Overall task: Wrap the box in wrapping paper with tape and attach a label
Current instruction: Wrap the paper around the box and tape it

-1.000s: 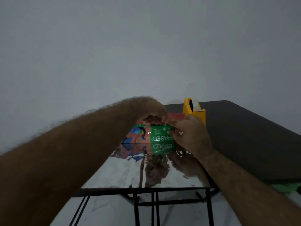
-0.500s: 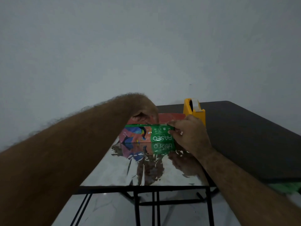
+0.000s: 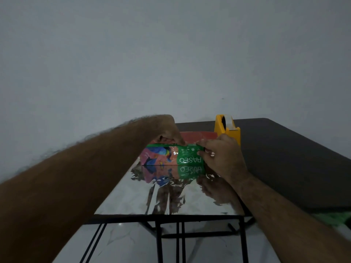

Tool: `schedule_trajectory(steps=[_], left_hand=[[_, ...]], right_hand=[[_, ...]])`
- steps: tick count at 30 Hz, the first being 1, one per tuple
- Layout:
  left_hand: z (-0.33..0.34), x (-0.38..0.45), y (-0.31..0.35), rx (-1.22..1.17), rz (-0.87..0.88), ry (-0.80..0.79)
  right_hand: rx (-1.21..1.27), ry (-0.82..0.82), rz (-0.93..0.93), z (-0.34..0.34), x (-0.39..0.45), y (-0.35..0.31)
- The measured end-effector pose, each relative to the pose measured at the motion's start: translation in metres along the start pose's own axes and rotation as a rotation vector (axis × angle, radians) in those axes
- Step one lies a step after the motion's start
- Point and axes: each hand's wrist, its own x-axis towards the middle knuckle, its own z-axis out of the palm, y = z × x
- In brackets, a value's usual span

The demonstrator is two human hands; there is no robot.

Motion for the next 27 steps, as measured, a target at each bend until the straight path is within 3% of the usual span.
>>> schedule_trajectory(steps=[10,13,16,20,27], left_hand=[[-0.002,-0.007,0.010,0.000,0.059,0.005],[-0.005,-0.005,0.027,-0.068,0.141,0.064],[0.004,0.000,0.054,-0.179,0.230,0.100],[0.026,0.020,0.094,-0.390,0.228,0.106],[0.058,0.068,0.132,-0.575,0.036,-0.081]], right_hand=[[0.138,-0.044,0.154,-0.009,-0.005,0.001],[0.108,0.109,0.248,-0.028,-0.002,0.013],[0.112,0.226,0.502,-0.048,0.004,0.043],[0.188,0.020,0.684,-0.059,0.001,0.076],[0.208,-0.078,0.581,-0.048,0.002,0.073]])
